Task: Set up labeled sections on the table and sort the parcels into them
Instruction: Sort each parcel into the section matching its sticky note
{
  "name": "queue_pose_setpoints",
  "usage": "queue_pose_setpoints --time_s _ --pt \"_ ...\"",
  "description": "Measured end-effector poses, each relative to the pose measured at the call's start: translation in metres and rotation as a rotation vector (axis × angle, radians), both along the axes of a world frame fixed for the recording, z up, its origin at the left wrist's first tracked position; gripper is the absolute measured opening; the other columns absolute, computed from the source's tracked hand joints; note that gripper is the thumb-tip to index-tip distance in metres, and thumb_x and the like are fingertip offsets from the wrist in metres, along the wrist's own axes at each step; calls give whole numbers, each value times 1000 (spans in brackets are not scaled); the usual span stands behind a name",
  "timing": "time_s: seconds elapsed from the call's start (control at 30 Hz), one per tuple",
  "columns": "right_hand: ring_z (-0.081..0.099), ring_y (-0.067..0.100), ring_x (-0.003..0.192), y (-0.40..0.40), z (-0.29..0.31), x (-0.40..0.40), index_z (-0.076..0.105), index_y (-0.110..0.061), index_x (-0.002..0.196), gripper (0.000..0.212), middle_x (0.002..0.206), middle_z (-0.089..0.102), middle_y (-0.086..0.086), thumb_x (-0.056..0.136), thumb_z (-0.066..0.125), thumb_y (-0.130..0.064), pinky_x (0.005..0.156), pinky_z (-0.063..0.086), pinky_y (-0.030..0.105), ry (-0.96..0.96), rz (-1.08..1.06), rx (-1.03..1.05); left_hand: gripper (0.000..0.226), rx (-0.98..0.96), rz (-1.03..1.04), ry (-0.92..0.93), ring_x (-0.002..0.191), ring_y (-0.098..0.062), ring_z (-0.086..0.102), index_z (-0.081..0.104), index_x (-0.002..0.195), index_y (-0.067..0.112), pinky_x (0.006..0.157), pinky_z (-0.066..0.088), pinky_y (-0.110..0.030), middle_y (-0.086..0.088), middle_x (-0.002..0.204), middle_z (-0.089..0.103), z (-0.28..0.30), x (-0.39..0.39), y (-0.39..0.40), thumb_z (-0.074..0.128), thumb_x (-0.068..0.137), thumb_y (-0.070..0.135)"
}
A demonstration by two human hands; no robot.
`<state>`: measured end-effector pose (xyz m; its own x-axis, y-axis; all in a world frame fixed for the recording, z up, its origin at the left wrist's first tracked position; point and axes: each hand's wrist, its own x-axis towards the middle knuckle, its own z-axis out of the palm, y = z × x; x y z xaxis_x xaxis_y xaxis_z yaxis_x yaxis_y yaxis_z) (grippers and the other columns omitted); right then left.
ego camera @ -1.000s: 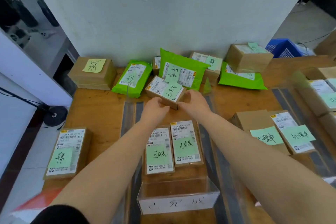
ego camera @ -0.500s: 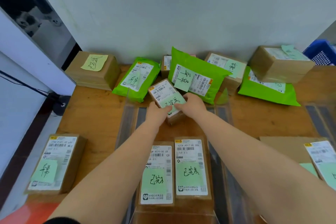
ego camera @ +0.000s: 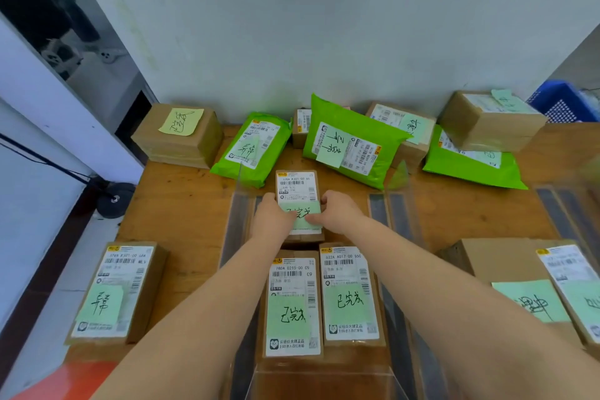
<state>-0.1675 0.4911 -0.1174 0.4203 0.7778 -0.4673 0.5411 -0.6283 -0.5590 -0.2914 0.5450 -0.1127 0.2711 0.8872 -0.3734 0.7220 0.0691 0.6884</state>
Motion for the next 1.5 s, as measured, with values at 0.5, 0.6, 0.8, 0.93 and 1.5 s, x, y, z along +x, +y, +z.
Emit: queue_pose_setpoints --time_s 0.5,0.6,0.8,0.93,1.5 --pt "55 19 81 18 8 64 56 -14 87 15 92 55 5 80 70 -11 69 43 29 475 -747 422 61 737 -705 244 138 -24 26 33 140 20 112 19 -42 -2 148 35 60 143 80 59 86 32" --pt "61 29 99 18 -6 64 65 -5 107 28 102 65 14 80 69 -9 83 48 36 497 -765 401 56 742 -813 373 141 -21 21 31 141 25 116 4 -47 1 149 33 52 161 83 53 90 32" --pt "47 13 64 18 -22 60 63 -5 116 37 72 55 0 82 69 -18 59 39 23 651 -852 419 26 836 -722 326 119 -26 46 61 113 16 108 21 -40 -5 121 58 46 156 84 45 95 26" --pt "56 23 101 20 -6 56 52 -5 124 49 110 60 10 82 70 -22 90 46 35 701 -881 509 21 775 -508 0 96 -29 54 62 98 6 78 39 -37 -13 101 60 63 132 84 51 92 23" --pt "68 17 87 -35 148 -43 52 -25 93 32 100 67 0 74 77 -24 78 57 37 568 -556 862 40 155 -153 -683 80 -6 65 60 117 16 64 55 -17 2 104 65 174 -58 5 71 78 15"
